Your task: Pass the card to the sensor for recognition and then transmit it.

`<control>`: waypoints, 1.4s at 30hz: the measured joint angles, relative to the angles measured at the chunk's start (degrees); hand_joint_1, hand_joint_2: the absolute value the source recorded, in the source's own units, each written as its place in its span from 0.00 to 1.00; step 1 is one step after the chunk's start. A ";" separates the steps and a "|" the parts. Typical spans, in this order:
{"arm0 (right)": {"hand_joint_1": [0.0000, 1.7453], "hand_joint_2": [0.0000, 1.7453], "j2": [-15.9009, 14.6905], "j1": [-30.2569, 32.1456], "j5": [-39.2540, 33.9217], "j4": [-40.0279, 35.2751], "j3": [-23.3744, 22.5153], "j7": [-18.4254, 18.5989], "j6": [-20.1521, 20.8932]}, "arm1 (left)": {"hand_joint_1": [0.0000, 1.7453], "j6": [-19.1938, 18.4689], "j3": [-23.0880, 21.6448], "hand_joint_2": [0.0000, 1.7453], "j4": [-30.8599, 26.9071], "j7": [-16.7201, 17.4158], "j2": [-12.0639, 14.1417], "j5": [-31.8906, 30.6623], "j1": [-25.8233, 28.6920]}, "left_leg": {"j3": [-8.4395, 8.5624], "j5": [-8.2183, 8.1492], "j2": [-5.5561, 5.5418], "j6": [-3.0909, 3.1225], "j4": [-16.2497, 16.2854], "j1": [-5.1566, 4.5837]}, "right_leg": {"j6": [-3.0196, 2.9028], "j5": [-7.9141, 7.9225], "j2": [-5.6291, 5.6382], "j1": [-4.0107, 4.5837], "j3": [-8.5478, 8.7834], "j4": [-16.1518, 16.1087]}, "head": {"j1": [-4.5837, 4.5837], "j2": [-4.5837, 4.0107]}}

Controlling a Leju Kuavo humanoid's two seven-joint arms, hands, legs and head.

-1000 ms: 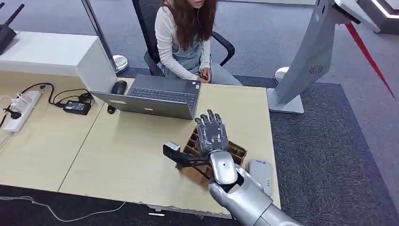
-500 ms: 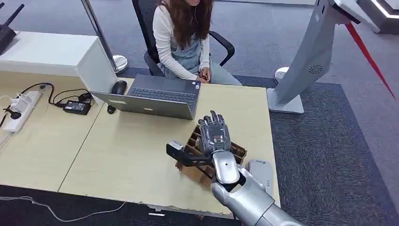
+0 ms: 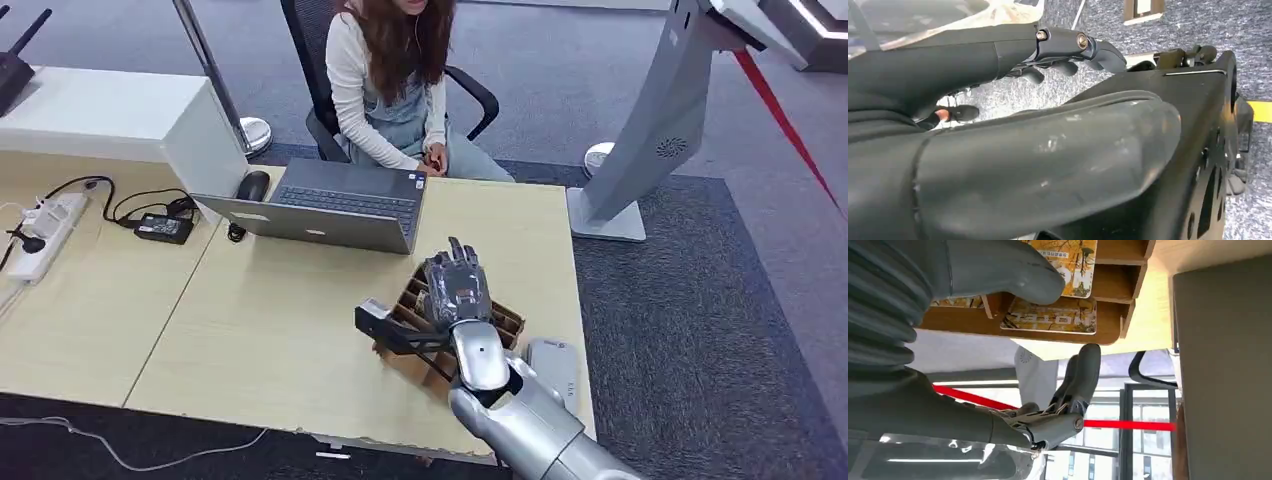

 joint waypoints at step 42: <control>1.00 1.00 -2.88 -1.13 2.58 -14.92 -0.85 -2.62 -1.18 | 0.00 1.33 -0.17 0.00 0.00 -1.57 -0.07 -6.99 -0.23 | 0.00 0.00 0.00 0.00 0.01 0.00 | -0.01 0.01 0.00 0.00 -0.01 0.00 | 0.00 0.00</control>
